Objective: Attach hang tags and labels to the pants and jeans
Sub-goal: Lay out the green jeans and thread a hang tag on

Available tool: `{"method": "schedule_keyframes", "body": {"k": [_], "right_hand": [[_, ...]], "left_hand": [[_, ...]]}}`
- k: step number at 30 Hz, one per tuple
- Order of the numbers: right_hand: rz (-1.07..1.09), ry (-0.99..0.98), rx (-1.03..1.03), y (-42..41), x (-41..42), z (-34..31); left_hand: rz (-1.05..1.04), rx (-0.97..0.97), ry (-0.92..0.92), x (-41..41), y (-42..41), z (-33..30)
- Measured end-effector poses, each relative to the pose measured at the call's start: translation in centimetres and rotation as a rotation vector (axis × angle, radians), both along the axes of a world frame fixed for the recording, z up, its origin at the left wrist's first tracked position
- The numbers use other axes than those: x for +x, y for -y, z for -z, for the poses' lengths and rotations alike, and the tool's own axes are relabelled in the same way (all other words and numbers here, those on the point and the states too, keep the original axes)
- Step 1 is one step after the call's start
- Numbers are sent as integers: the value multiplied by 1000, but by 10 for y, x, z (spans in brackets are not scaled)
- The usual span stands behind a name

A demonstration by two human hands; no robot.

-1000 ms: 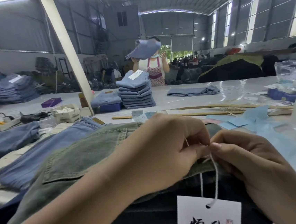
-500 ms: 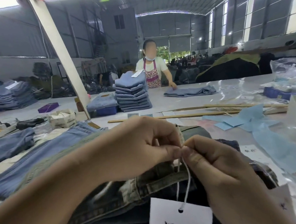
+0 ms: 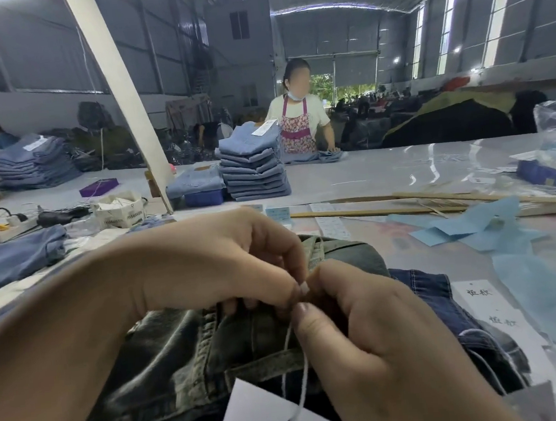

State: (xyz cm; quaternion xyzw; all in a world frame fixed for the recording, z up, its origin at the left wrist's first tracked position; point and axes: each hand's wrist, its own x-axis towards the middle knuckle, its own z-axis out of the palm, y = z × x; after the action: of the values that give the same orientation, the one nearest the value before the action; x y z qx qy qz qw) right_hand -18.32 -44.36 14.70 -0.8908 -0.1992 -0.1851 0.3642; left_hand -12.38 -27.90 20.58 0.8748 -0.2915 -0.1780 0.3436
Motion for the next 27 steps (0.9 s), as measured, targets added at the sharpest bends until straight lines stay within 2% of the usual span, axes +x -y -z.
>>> {"method": "schedule_keyframes", "body": {"k": [4,8,16,20,23,27], "right_hand": [[-96,-80,-6,2,14,-7],[-103,-67,-58,0,22,-6],[-151,-125,28,4,34,-4],[-162,-200,111,4,32,-2],[-123,-220,158,3,29,-1],[-51,-221,203,-1,23,-2]], "left_hand": [[-50,20,-3,2,0,1],[-115,-41,43,0,-3,8],[-317,-401,201,-7,-6,34],[-410,-562,181,-7,-3,41],[-414,-537,253,-8,0,44],[-428,-426,440,-10,3,48]]}}
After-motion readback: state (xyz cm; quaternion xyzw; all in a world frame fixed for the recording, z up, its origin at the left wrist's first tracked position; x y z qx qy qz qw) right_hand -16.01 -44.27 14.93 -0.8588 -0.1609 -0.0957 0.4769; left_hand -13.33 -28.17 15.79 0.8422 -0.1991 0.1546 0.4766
